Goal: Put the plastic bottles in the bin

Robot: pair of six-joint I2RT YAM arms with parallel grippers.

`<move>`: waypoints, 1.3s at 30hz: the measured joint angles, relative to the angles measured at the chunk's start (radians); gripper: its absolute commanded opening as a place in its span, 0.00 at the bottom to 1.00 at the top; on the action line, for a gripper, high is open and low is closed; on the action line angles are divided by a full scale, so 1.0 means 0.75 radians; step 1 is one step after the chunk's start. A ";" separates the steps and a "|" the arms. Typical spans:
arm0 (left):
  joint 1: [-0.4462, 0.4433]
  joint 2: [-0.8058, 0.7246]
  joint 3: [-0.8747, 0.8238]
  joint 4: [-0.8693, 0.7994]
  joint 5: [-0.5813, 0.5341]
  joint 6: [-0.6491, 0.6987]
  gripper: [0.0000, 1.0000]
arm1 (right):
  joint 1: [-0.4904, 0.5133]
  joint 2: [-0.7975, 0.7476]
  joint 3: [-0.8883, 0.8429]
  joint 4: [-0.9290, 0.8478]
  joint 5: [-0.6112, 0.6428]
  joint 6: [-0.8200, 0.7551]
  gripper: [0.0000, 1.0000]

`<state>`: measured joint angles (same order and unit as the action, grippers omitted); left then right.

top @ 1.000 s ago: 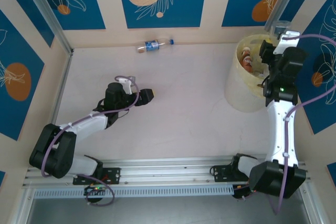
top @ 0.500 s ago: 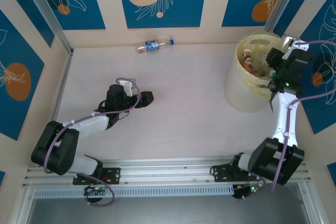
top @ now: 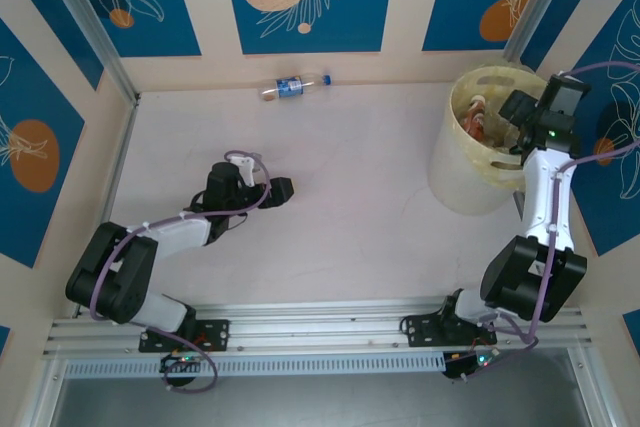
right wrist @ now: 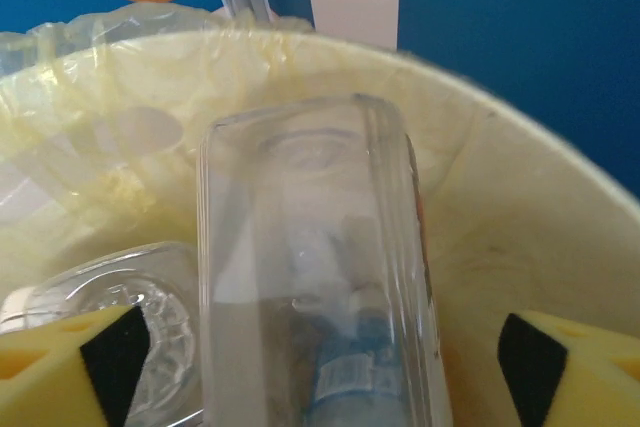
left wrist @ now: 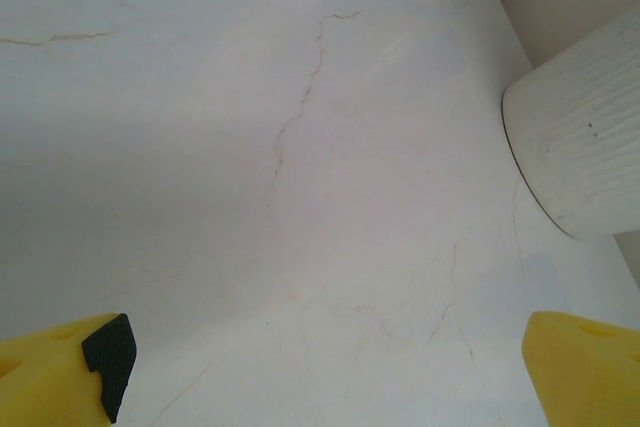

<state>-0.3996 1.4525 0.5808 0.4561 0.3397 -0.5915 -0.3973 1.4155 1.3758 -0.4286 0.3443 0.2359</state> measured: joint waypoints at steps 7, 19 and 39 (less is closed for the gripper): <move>0.000 0.000 0.000 -0.001 0.000 0.000 1.00 | 0.008 -0.069 0.033 -0.044 -0.019 0.021 0.99; 0.000 -0.004 0.121 -0.200 -0.148 -0.014 1.00 | 0.079 -0.338 -0.036 0.094 -0.237 0.082 0.99; 0.178 0.593 1.056 -0.617 -0.475 -0.077 1.00 | 0.861 -0.392 -0.443 0.454 -0.729 0.094 1.00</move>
<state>-0.2665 1.8973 1.3731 -0.0071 -0.0162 -0.6495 0.2481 1.1217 1.0435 -0.0879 -0.2024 0.3061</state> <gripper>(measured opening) 0.999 0.995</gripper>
